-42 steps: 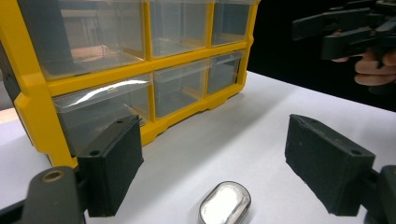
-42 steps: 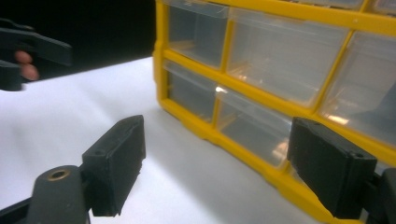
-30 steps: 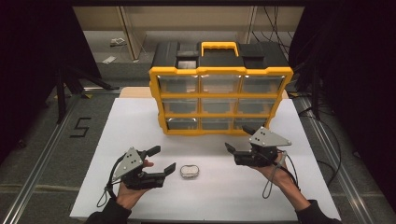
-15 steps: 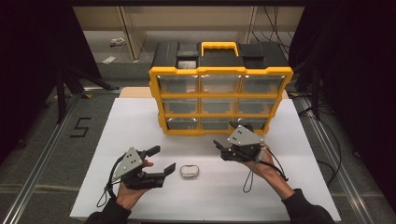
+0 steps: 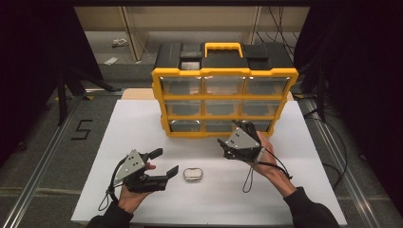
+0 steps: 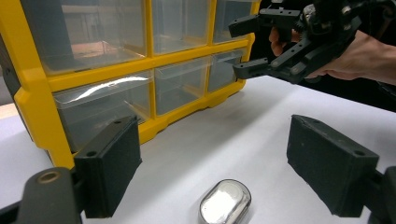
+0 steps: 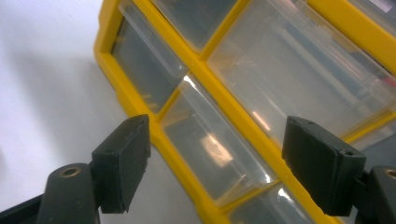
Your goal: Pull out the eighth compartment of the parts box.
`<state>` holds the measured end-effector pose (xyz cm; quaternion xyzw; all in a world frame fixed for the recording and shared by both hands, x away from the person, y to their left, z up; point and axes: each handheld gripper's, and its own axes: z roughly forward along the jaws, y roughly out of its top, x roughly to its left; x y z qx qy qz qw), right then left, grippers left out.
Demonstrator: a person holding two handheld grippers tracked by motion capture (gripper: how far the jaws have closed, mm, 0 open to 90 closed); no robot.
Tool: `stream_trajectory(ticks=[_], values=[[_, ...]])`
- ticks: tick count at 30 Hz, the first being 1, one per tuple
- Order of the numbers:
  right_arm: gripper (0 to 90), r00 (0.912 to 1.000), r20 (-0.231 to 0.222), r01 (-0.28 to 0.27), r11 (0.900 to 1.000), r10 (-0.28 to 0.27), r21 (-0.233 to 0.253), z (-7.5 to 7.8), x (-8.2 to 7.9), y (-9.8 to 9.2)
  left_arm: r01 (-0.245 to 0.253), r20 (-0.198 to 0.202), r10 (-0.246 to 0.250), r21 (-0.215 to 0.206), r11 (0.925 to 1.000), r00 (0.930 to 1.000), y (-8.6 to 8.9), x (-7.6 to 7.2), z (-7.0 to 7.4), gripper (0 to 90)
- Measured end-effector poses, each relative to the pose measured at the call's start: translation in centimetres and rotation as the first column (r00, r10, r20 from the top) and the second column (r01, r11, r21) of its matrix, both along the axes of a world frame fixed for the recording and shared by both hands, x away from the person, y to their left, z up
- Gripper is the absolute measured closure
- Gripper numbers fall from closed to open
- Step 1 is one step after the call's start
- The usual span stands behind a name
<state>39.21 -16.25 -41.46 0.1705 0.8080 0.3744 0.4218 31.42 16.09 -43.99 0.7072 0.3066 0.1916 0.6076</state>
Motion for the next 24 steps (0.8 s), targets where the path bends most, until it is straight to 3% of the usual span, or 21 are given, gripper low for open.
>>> stream_trajectory(ticks=[1,3,14,17,24], values=[[25.1,0.9996,0.028,0.006,0.999,-0.005,-0.034,-0.2,0.2,0.2,0.001,-0.001,-0.001,-0.001,1.0000,1.0000,0.0,0.0,0.0,17.3],[25.4,0.9989,0.046,0.008,0.998,-0.006,-0.057,-0.4,0.4,0.3,0.001,-0.001,-0.001,0.000,1.0000,1.0000,0.0,0.0,0.0,17.3],[27.7,0.9949,0.100,0.026,0.991,-0.014,-0.129,-1.0,1.8,0.8,0.003,-0.003,-0.003,-0.001,1.0000,1.0000,0.0,0.1,0.0,17.2],[28.6,0.9894,0.145,0.030,0.979,-0.001,-0.201,-1.5,2.1,1.3,0.005,-0.003,-0.005,-0.002,1.0000,1.0000,0.0,0.1,0.0,17.2],[30.3,0.9797,0.200,0.043,0.965,0.010,-0.257,-2.3,2.8,1.7,0.003,-0.007,-0.003,-0.004,1.0000,1.0000,0.1,0.1,0.0,17.2]])
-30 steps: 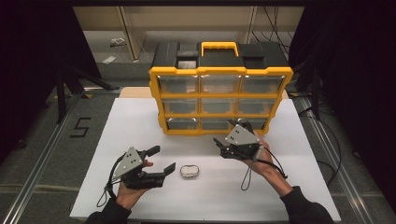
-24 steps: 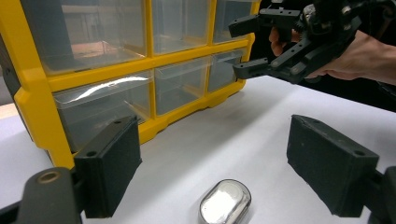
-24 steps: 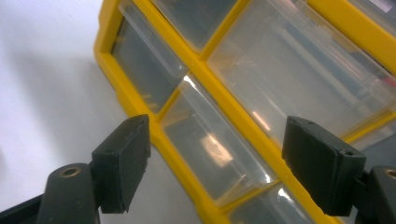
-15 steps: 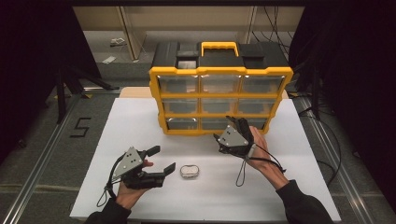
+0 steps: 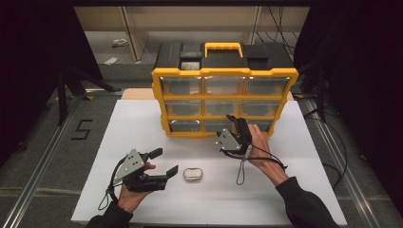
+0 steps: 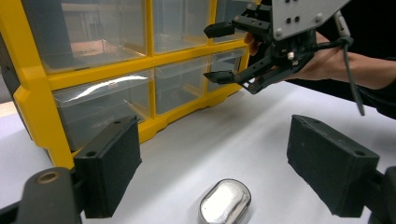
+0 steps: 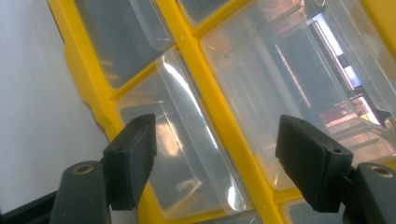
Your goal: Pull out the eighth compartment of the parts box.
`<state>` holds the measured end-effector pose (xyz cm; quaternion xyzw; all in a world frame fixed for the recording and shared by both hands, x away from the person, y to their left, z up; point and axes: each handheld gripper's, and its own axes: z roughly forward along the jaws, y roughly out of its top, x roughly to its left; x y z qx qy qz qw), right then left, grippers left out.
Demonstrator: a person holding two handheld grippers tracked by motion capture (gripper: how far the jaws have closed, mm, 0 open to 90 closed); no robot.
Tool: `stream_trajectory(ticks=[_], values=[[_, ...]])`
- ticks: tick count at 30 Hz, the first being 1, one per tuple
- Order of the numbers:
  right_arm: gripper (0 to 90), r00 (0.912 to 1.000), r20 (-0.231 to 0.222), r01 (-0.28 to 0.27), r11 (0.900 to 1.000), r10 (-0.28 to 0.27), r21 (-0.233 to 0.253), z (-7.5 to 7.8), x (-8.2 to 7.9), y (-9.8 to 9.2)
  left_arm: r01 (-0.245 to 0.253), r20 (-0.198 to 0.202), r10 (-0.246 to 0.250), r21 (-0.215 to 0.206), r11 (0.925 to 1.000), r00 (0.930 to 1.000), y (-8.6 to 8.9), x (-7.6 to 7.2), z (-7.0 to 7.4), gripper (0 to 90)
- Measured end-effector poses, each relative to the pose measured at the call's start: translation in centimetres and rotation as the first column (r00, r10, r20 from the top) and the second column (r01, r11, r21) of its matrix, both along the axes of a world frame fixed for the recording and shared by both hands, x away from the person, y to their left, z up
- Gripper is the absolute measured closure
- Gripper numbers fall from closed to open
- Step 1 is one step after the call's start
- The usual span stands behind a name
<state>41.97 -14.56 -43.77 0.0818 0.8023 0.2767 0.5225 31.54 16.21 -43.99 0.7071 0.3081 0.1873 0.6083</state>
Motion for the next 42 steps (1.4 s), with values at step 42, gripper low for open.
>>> stream_trajectory(ticks=[42], values=[[52.4,0.9733,0.230,0.064,0.960,0.001,-0.273,-2.8,1.6,0.7,0.006,0.032,-0.005,-0.012,0.9999,0.9995,0.0,-0.2,0.2,18.5]])
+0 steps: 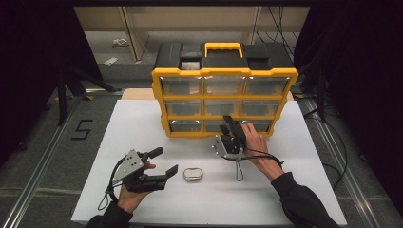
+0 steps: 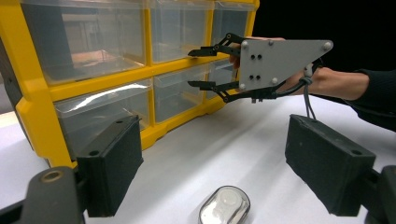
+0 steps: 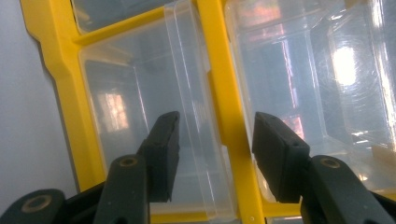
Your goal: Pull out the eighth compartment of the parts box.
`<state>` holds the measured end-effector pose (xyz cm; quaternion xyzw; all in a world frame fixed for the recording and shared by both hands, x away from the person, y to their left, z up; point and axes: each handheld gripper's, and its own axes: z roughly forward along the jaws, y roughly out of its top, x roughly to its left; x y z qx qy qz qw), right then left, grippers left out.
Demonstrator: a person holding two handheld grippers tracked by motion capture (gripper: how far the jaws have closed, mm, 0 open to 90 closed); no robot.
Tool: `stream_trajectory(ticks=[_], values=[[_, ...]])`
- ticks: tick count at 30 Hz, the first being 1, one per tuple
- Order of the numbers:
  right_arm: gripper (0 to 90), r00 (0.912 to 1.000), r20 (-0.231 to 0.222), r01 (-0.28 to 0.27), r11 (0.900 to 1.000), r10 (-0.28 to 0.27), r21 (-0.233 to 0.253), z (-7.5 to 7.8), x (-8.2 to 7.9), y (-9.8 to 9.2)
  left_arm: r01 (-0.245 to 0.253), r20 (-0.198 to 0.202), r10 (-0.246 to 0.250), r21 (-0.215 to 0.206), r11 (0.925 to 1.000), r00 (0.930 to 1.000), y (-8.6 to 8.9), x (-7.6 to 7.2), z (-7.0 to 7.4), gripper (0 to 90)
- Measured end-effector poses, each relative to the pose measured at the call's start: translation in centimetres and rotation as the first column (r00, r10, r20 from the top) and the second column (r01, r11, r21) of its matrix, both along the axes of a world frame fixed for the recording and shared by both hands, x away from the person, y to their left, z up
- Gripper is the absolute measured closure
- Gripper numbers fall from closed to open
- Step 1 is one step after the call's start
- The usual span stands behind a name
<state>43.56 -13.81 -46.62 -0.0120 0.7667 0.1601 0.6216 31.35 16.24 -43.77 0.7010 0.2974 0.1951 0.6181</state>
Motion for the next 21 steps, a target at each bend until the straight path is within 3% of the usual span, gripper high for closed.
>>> stream_trajectory(ticks=[21], values=[[59.3,0.9965,0.082,0.021,0.997,-0.015,-0.069,-0.74,-0.08,0.24,0.001,0.009,-0.001,0.000,1.0000,1.0000,0.00,-0.01,-0.01,19.8]])
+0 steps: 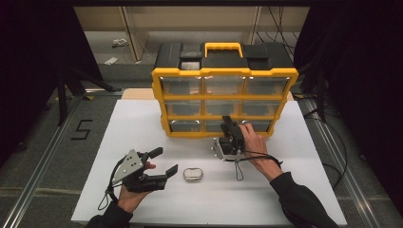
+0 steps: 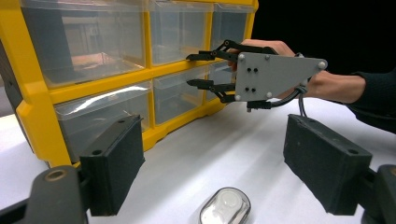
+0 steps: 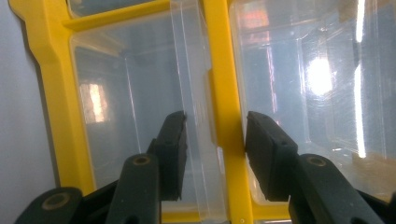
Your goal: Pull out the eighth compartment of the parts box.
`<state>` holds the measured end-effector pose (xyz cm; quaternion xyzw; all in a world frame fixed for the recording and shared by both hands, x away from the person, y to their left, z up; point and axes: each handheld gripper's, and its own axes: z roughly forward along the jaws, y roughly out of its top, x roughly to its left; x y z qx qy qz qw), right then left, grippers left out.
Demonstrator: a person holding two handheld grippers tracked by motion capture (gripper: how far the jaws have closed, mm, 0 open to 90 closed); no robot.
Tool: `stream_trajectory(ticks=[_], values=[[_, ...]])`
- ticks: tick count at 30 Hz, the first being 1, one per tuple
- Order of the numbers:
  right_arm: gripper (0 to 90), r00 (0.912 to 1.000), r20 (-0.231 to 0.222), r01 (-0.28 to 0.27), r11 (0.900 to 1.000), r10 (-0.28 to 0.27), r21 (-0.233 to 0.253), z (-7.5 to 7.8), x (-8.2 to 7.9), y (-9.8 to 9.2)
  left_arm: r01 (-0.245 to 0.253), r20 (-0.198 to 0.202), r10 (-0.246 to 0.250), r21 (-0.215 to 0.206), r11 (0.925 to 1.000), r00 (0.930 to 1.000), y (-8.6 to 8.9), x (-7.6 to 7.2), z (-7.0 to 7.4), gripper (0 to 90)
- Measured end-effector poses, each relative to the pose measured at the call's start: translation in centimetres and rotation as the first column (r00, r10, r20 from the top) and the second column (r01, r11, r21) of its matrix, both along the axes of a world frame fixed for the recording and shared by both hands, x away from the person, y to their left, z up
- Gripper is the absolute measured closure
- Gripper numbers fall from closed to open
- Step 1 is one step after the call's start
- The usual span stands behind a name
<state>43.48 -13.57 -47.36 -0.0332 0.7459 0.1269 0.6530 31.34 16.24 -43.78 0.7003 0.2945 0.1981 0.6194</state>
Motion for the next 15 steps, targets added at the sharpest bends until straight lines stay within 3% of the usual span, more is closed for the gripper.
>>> stream_trajectory(ticks=[15], values=[[63.7,0.9985,0.050,-0.022,0.999,0.024,-0.040,-0.28,-0.29,-0.18,0.001,0.003,-0.001,-0.005,1.0000,1.0000,0.09,-0.04,0.03,21.0]])
